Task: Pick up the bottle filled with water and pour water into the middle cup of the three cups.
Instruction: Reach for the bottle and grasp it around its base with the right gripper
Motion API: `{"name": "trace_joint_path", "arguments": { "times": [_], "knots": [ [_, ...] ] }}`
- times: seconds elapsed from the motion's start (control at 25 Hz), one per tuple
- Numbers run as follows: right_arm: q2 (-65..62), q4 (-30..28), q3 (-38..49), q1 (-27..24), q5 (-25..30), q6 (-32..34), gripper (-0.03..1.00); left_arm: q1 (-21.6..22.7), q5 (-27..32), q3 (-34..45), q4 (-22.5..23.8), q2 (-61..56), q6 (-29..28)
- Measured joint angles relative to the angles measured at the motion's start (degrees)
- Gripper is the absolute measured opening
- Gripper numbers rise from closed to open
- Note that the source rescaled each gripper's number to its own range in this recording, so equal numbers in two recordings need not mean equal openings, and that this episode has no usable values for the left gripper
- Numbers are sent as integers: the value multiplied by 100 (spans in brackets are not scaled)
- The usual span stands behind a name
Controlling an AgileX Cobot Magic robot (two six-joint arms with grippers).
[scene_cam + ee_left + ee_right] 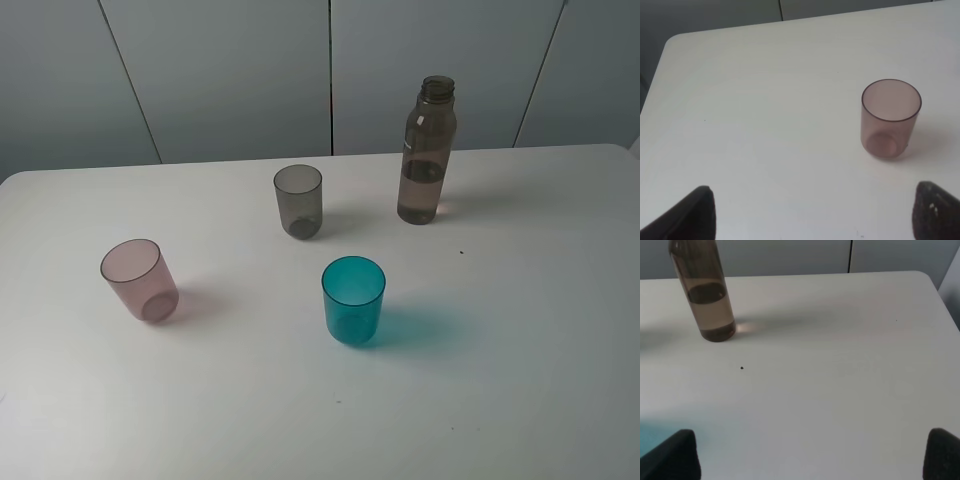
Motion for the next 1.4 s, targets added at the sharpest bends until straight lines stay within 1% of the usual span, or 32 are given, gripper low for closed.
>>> {"name": "trace_joint_path", "arguments": {
  "times": [1.4],
  "knots": [
    [0, 0, 0, 0, 0, 0, 100, 0, 0, 0, 0, 0, 0]
  ]
}}
